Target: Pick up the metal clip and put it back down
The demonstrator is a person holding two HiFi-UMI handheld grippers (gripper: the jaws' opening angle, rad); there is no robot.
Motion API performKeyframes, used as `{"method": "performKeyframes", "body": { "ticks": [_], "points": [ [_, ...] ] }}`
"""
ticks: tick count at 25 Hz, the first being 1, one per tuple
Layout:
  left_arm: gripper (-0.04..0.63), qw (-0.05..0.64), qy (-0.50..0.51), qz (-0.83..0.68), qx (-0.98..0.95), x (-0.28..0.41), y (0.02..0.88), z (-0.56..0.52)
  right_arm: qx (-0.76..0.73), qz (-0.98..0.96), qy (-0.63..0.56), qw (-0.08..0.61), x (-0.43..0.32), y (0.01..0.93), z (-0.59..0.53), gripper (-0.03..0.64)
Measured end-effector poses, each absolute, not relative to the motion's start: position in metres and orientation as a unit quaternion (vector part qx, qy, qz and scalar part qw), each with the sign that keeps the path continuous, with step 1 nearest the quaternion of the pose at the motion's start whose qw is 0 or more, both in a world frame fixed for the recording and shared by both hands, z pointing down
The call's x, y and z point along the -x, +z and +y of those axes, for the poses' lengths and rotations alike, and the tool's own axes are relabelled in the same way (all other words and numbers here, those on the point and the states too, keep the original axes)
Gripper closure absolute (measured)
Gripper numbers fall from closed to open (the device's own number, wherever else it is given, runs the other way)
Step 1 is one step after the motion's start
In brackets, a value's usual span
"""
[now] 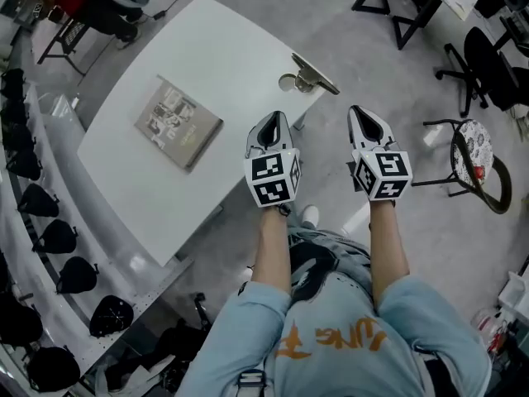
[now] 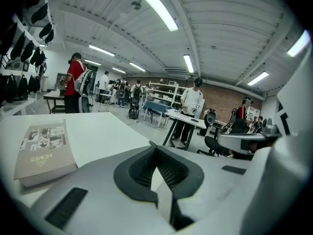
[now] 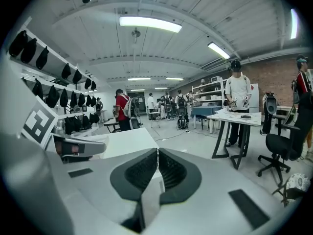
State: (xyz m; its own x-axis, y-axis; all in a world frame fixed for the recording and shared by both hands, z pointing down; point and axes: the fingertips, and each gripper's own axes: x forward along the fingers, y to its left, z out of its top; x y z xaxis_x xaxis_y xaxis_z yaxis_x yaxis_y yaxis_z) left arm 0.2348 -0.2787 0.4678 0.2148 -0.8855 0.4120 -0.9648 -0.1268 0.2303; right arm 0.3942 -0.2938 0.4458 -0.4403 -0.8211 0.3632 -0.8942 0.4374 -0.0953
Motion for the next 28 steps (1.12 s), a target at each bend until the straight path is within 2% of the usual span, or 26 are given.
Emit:
{"method": "performKeyframes", "body": {
  "ticks": [6,13,22,23,26,28],
  "points": [
    [0.586,0.239,0.103,-0.614,-0.745,-0.227,0.481,-0.3,-0.499,-0.842,0.133,0.155,-0.372,0.463,-0.317,0.584],
    [0.586,0.265,0.075,-0.607,-0.745,-0.213,0.49,-0.315,-0.484,-0.848,0.115,0.18,-0.347,0.476,-0.338,0.583],
    [0.586,0.303,0.065,-0.618,-0.723,-0.18,0.517,-0.333,-0.462,-0.847,0.098,0.245,-0.315,0.506,-0.363,0.58],
    [0.586,0.306,0.063,-0.618,-0.722,-0.177,0.52,-0.335,-0.459,-0.846,0.097,0.253,-0.313,0.51,-0.366,0.573],
    [0.586,0.315,0.056,-0.619,-0.718,-0.169,0.525,-0.344,-0.448,-0.843,0.094,0.282,-0.305,0.523,-0.374,0.497],
    [0.586,0.32,0.049,-0.619,-0.715,-0.165,0.526,-0.351,-0.443,-0.84,0.088,0.301,-0.301,0.531,-0.379,0.492]
  ]
}}
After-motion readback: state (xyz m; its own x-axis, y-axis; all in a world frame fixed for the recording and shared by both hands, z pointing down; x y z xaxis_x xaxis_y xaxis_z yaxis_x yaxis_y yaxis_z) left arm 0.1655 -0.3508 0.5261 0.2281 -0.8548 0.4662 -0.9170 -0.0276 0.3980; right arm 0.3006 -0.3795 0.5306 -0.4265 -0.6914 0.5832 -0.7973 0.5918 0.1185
